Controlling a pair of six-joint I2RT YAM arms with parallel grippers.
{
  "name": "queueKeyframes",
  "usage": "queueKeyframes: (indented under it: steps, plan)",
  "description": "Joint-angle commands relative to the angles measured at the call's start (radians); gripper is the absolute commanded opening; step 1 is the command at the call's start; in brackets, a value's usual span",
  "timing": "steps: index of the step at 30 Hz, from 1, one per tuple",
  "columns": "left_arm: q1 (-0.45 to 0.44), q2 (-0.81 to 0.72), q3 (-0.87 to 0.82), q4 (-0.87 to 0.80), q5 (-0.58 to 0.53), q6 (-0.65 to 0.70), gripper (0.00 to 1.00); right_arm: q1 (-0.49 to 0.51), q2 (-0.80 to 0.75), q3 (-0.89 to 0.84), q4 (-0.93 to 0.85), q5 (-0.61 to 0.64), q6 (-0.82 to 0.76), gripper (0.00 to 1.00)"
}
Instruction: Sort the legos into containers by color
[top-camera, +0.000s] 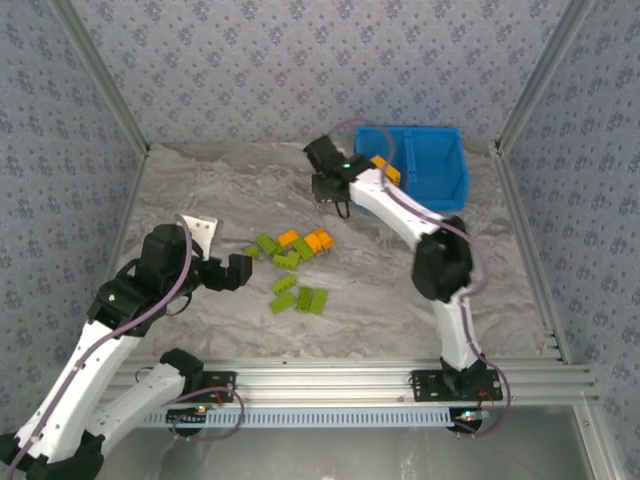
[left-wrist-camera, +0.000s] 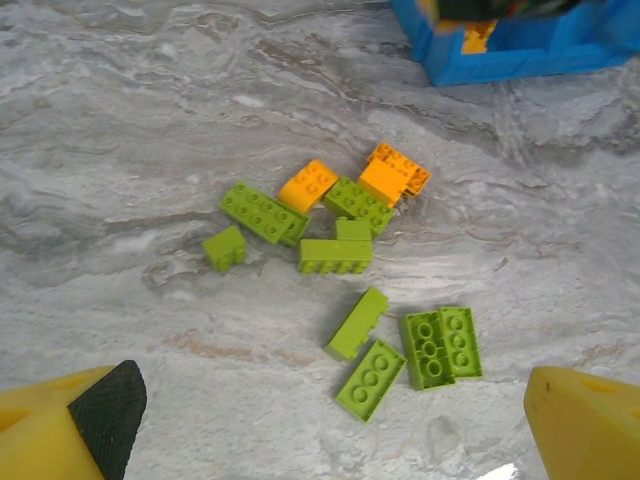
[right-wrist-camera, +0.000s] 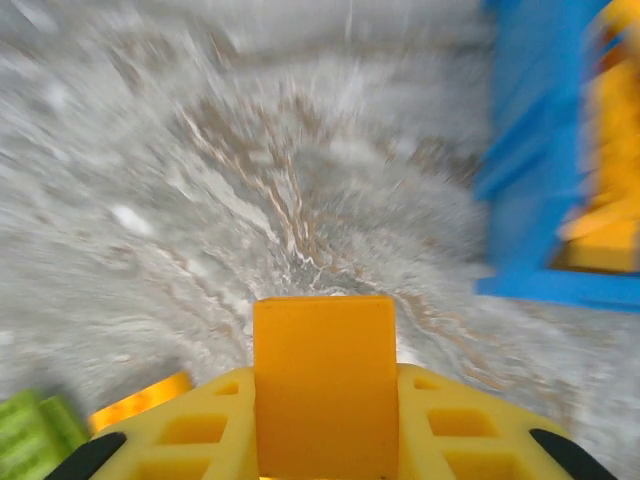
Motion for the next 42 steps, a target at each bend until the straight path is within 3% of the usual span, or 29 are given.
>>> queueKeyframes:
  steps: [1,5,9,20,25,28,33,36,42]
  plan:
    - [-0.003,0.011,-0.016,0.096,0.077,-0.026,0.99,-0.026,-0.173,-0.119,0.091,0.094,-0.072,0.26]
    - [-0.003,0.031,-0.016,0.108,0.108,-0.045,0.99,-0.138,-0.189,-0.153,0.101,0.079,-0.09,0.26]
    - [-0.004,0.02,-0.021,0.089,0.107,-0.064,0.99,-0.247,-0.092,-0.117,0.154,0.001,-0.115,0.26]
    - [-0.006,-0.048,-0.063,0.043,0.089,-0.137,0.99,-0.343,0.399,0.48,0.001,0.015,-0.181,0.33]
    - [-0.005,-0.035,-0.086,0.033,0.051,-0.175,0.99,-0.352,0.47,0.637,-0.065,0.016,-0.191,0.52]
    - [-0.005,0.019,-0.083,0.024,0.031,-0.215,0.99,-0.358,0.423,0.637,-0.091,0.008,-0.192,0.64]
    - [-0.006,0.173,-0.057,0.036,0.04,-0.274,0.99,-0.339,0.243,0.524,-0.137,-0.019,-0.228,0.66]
    - [-0.006,0.278,-0.042,0.07,0.057,-0.299,0.98,-0.302,0.044,0.307,-0.104,-0.062,-0.268,0.66]
    - [-0.008,0.487,0.011,0.211,0.11,-0.31,0.95,-0.215,-0.475,-0.303,0.055,-0.202,-0.255,0.69]
